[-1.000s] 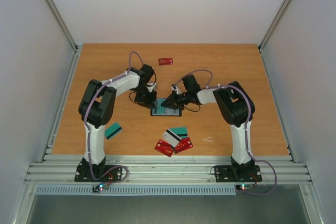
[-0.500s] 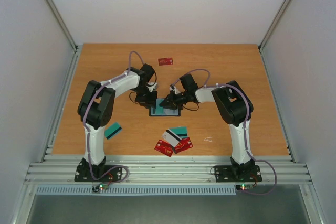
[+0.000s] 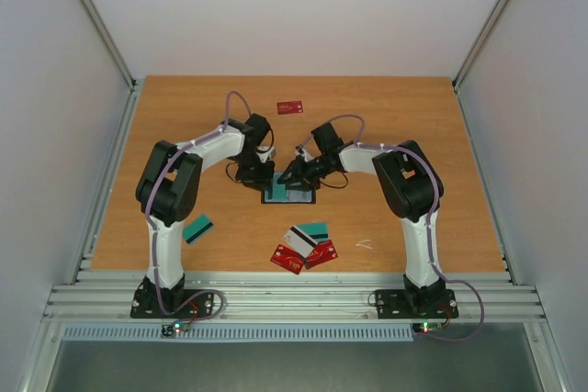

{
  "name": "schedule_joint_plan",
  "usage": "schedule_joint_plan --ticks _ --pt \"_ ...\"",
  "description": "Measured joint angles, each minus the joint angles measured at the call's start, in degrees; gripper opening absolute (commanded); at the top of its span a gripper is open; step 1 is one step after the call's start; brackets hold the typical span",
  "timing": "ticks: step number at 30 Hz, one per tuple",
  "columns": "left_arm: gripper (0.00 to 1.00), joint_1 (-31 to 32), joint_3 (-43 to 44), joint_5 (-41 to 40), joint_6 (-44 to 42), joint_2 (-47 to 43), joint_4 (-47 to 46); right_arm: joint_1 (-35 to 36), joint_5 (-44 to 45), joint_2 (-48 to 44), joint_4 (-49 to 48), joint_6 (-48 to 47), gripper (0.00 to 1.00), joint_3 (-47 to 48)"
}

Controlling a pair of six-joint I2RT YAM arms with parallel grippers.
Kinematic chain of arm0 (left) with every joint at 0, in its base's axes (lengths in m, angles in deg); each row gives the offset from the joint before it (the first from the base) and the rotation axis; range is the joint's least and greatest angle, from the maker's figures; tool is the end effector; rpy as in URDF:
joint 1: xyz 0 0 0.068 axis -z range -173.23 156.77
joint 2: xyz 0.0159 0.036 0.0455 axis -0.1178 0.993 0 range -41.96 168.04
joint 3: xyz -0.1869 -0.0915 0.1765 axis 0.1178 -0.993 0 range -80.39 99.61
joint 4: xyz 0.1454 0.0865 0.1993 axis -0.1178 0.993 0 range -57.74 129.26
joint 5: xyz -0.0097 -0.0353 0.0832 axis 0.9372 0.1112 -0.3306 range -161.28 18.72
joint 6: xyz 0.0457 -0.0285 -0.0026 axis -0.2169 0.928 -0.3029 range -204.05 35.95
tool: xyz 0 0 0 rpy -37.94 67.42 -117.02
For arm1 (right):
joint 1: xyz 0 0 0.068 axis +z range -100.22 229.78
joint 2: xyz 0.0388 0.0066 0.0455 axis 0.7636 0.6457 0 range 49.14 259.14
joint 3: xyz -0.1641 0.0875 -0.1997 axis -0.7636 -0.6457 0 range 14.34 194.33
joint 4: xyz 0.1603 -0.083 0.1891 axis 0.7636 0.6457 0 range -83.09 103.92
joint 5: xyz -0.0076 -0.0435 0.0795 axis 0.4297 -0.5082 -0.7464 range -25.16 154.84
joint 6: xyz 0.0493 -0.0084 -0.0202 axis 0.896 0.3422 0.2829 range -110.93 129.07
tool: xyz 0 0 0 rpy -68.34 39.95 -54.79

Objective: Put the credit cards into the card holder

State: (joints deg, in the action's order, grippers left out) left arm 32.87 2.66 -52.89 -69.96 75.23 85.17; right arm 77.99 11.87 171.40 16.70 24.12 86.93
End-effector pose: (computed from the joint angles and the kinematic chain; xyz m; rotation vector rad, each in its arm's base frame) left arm 0.3386 -0.1785 0.1530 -0.3310 -3.0224 0.4892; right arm 0.3512 0.2206 0.1067 -0.6524 2.5546 1.4732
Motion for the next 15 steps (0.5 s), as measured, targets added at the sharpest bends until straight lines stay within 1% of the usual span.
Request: schedule_joint_plan --ticks 4,8,15 --pt "0.23 0.0 0.0 -0.39 0.0 0.0 -0.02 0.04 1.9 -1.49 7.13 -3.15 0.39 2.36" --pt "0.24 0.0 0.0 -0.59 0.0 0.0 0.0 0.04 3.67 -2.97 12.22 -5.42 0.38 4.13" --pt "0.33 0.02 0.15 -0.2 0.15 -0.26 0.2 0.11 5.57 -4.07 16.5 -7.26 0.34 5.42"
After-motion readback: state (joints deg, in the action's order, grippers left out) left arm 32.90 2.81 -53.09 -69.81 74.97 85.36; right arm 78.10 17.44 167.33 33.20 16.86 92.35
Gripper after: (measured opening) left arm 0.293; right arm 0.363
